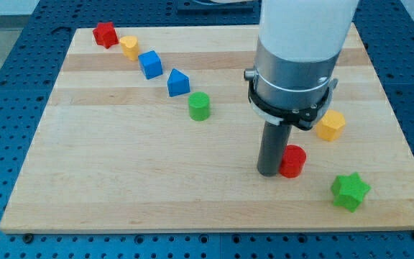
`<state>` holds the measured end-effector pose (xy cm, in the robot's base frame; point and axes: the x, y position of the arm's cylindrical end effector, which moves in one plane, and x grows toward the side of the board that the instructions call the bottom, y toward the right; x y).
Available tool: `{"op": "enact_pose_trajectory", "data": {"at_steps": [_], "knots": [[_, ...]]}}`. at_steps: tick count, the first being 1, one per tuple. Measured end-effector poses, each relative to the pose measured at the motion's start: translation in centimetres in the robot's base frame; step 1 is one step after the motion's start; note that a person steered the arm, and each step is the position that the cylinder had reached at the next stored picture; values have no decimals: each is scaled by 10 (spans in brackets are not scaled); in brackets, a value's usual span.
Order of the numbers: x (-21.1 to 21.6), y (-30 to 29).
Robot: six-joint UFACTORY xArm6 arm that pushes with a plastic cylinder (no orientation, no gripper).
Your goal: Move the red star towards center of the board
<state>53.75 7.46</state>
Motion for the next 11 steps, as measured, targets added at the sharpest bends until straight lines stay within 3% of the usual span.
{"op": "enact_pose_trajectory", "data": {"at_steps": [2, 5, 7, 8, 10, 11], "knots": [[59, -2], [-4, 48], [-46, 48], [-32, 40], [-98, 10], [-111, 3]]}}
